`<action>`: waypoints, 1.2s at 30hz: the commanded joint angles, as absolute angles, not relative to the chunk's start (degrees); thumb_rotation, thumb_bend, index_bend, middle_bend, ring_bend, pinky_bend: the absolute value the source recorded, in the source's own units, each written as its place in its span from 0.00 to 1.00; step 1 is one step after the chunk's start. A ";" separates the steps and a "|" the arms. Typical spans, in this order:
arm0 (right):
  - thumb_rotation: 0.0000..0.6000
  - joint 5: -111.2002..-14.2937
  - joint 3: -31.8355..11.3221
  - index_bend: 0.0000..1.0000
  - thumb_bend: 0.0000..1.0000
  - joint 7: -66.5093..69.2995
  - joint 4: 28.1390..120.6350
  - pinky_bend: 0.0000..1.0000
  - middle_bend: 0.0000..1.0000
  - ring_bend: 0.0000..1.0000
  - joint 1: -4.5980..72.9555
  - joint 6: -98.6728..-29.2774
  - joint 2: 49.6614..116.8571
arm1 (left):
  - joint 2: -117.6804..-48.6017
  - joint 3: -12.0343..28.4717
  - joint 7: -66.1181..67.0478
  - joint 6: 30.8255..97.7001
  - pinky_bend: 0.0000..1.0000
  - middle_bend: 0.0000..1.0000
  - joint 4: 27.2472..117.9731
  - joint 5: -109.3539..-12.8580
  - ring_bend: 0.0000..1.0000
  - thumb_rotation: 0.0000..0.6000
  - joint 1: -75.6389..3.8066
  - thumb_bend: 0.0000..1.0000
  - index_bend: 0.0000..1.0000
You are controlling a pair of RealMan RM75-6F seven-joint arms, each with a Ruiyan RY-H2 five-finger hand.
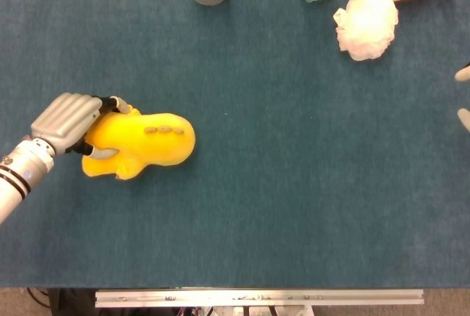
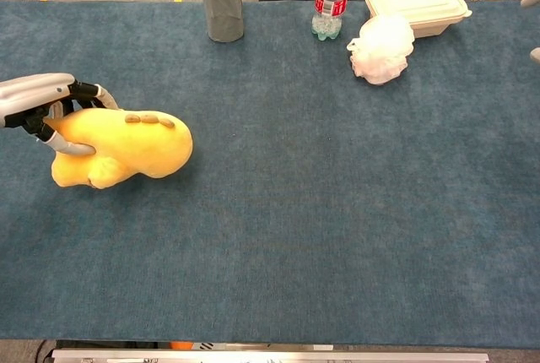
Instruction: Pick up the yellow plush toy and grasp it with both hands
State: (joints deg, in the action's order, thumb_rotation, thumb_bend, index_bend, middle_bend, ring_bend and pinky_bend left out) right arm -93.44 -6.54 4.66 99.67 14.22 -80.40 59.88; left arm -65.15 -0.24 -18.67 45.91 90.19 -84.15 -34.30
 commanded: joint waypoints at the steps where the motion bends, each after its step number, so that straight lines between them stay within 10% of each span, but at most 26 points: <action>1: 1.00 -94.69 -6.45 0.38 0.23 5.39 99.95 0.37 0.40 0.28 14.98 -80.30 60.24 | -64.12 1.22 -22.39 45.86 0.55 0.42 92.30 -82.62 0.39 1.00 -34.76 0.27 0.41; 18: 1.00 -95.27 -7.28 0.15 0.00 3.41 105.90 0.33 0.25 0.17 25.18 -68.30 67.22 | -58.91 6.81 -23.82 44.29 0.55 0.41 108.65 -74.00 0.39 1.00 -37.67 0.27 0.39; 36: 1.00 -88.86 -11.41 0.11 0.00 -5.21 103.40 0.32 0.22 0.14 35.37 -61.35 84.03 | -61.52 10.33 -21.04 43.82 0.55 0.40 114.50 -66.17 0.38 1.00 -40.51 0.27 0.38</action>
State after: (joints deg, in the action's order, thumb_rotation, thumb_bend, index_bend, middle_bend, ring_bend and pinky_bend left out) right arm -89.36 -10.95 -4.40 103.97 34.54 -61.55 82.86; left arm -61.29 10.15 -21.19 43.86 114.41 -66.43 -40.33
